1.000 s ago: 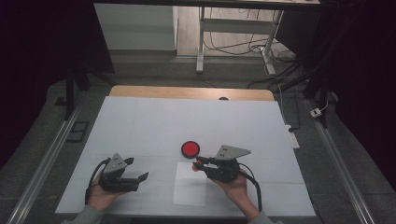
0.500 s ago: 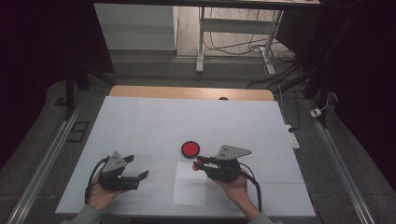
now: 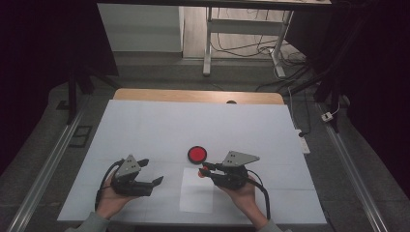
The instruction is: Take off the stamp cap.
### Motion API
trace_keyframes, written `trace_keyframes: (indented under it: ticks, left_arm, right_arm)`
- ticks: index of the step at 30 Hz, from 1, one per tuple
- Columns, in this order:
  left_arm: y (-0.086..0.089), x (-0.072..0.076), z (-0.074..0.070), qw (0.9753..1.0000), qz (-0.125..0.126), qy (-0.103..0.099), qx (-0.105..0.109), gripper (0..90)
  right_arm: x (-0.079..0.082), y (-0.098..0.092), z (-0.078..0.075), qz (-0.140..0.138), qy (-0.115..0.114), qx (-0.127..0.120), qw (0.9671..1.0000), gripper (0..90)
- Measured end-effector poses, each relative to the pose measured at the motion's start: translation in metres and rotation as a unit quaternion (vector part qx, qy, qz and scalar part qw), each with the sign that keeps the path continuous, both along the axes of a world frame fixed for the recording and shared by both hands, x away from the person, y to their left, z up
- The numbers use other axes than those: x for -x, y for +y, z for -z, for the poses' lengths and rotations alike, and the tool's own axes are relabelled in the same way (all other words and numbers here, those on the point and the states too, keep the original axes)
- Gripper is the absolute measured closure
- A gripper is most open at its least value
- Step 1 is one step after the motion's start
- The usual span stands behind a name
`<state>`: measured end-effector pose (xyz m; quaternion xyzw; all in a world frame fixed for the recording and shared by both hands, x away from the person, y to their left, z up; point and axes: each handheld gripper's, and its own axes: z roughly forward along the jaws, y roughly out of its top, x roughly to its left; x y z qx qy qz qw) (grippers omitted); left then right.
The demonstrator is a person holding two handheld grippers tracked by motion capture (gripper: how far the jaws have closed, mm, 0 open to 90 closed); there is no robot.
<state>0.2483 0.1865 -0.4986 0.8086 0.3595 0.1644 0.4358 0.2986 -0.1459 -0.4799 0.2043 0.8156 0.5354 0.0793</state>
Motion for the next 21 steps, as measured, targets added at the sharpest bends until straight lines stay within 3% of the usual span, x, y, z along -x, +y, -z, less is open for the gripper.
trace_keyframes:
  ticks: [21]
  left_arm:
    - [-0.03,-0.008,-0.004,0.9994,0.035,-0.003,-0.007,19.6]
  right_arm:
    - [0.0,-0.001,-0.001,0.0,-0.001,0.002,1.0,72.0]
